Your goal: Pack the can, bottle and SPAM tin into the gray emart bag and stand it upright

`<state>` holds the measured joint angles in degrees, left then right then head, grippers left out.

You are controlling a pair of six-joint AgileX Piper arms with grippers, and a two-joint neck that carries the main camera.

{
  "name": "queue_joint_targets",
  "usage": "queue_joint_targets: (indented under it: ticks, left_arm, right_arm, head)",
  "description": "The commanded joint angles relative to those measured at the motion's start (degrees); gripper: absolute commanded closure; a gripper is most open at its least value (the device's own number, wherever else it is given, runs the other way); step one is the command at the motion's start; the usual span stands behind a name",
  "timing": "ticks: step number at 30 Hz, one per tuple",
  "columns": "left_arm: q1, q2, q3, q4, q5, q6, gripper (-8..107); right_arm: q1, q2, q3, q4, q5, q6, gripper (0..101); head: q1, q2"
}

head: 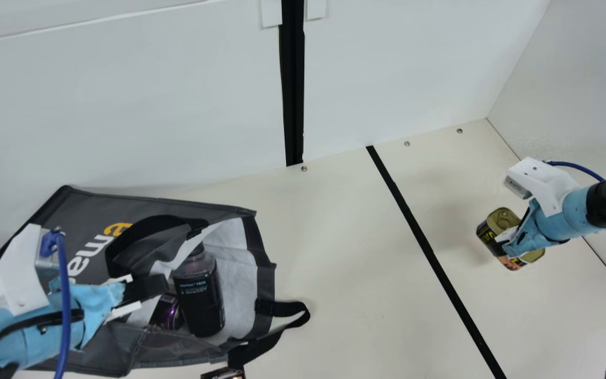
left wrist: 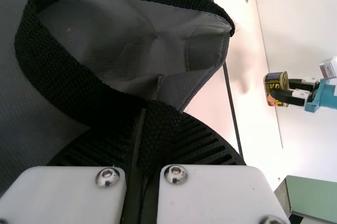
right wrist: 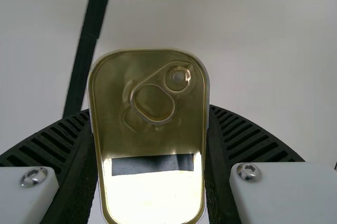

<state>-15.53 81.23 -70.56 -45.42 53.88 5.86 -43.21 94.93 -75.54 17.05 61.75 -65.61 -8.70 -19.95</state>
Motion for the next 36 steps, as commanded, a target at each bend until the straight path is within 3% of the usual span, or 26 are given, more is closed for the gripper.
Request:
queue_joint_targets:
  ticks: [1, 21, 36]
  left_arm:
    - [0.00, 0.00, 0.00, 0.00, 0.00, 0.00, 107]
    - [0.00, 0.00, 0.00, 0.00, 0.00, 0.00, 107]
    - [0.00, 0.00, 0.00, 0.00, 0.00, 0.00, 107]
  right_arm:
    - [0.47, -1.89, 1.40, 0.24, 0.24, -0.70, 101]
    - [9.76, -16.71, 12.53, 0.87, 3.58, -3.85, 101]
    - [19.53, -24.28, 17.20, 1.21, 8.15, -6.79, 101]
  head:
    - [-1.30, -0.05]
    - [-1.30, -0.05]
    - [-1.30, -0.05]
